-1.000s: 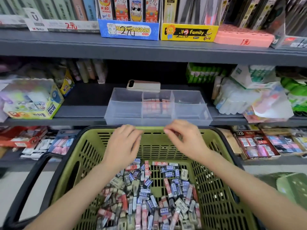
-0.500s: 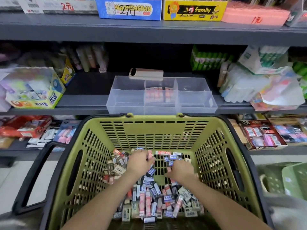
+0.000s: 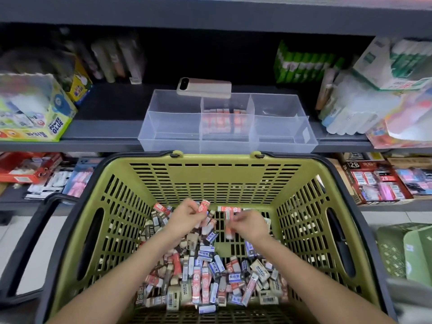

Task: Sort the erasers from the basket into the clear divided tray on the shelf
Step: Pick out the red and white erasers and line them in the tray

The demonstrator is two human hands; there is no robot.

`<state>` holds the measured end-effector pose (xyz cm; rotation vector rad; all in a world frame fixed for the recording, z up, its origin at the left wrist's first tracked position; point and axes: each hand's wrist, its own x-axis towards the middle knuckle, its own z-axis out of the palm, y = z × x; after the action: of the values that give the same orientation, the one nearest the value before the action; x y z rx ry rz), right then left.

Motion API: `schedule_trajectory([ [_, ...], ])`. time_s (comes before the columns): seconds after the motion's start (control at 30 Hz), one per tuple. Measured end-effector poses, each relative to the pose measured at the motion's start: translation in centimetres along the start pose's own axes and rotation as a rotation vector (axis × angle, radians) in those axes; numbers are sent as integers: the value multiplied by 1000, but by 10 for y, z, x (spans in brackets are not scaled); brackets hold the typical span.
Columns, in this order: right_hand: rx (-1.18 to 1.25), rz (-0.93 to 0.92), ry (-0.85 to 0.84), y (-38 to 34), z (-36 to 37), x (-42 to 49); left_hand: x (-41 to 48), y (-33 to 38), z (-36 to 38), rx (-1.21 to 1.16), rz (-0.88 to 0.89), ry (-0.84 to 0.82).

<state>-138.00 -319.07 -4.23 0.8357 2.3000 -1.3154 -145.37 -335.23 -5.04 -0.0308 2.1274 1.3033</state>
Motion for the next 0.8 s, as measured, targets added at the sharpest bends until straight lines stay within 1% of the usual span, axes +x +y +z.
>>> schedule_trajectory([
  [0.03,249,8,-61,-11,-2,-3,-5,2,-5,-77,-15,-62],
  [0.07,418,3,-116,-21,-3,-7,-10,4,-7,-164,-38,-122],
  [0.1,495,-18,-154,-30,-1,-10,-14,5,-8,-256,-70,-178],
  [0.2,482,-80,-216,-46,7,-12,-22,10,-10,-526,-169,-276],
  [0.23,486,-86,-276,-46,7,-10,-24,11,-12,-563,-181,-298],
  [0.3,541,-133,-416,-44,4,-4,-27,12,-14,-509,-177,-303],
  [0.33,523,-165,-414,-41,3,1,-29,11,-15,-468,-177,-273],
  [0.37,415,-195,-318,-37,1,8,-29,10,-14,-445,-180,-236],
  [0.4,183,-233,-153,-31,0,16,-29,9,-13,-450,-192,-207],
  [0.43,-137,-281,9,-23,-1,25,-29,9,-13,-463,-205,-190],
  [0.47,-426,-309,100,-14,-1,31,-30,10,-14,-472,-216,-190],
  [0.5,-620,-315,132,-5,0,36,-31,11,-18,-467,-219,-205],
  [0.53,-752,-321,137,5,4,39,-32,12,-22,-456,-217,-228],
  [0.6,-867,-340,146,18,11,41,-37,14,-32,-447,-218,-248],
  [0.67,-861,-341,167,21,15,40,-43,13,-41,-475,-242,-213],
  [0.73,-755,-285,170,16,17,35,-48,10,-47,-555,-287,-141],
  [0.8,-587,-232,164,7,19,28,-50,5,-49,-618,-346,-82],
])
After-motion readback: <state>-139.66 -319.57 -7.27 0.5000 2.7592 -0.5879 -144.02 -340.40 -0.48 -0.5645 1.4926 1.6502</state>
